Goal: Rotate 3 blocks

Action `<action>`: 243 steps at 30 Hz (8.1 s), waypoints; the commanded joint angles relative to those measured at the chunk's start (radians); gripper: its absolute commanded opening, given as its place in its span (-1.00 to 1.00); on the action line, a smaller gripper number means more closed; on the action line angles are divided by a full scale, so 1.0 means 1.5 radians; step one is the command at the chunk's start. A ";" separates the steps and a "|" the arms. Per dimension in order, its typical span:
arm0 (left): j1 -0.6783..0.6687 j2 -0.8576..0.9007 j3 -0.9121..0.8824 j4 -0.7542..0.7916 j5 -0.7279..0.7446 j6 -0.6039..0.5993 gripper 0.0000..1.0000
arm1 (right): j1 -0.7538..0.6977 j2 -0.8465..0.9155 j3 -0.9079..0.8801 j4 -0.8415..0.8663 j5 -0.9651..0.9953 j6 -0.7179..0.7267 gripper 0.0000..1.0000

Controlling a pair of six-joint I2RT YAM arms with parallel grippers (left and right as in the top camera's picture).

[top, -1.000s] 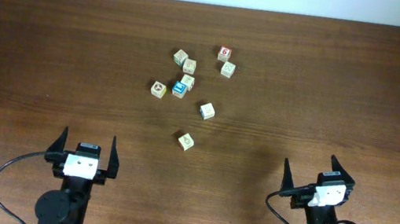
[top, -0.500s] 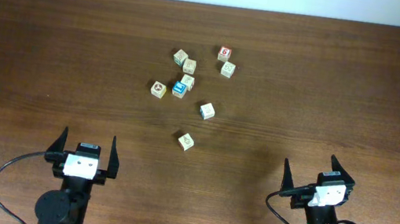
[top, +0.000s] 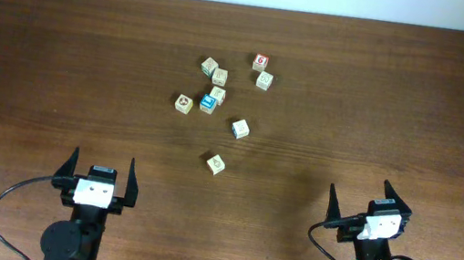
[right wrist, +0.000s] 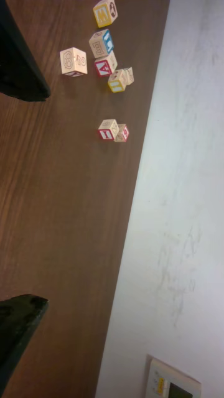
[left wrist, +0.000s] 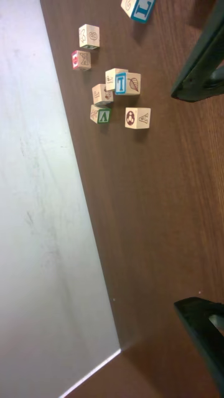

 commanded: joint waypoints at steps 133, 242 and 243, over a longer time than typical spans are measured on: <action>-0.003 0.979 0.947 -0.563 0.144 -0.132 0.98 | 0.355 1.513 1.167 -0.559 0.103 0.421 -0.19; -0.003 0.979 0.947 -0.563 0.144 -0.132 0.98 | 0.294 1.411 1.378 -0.890 0.068 0.366 -0.04; -0.003 0.979 0.947 -0.563 0.144 -0.132 0.98 | 0.290 1.380 1.377 -0.908 0.084 0.366 -0.04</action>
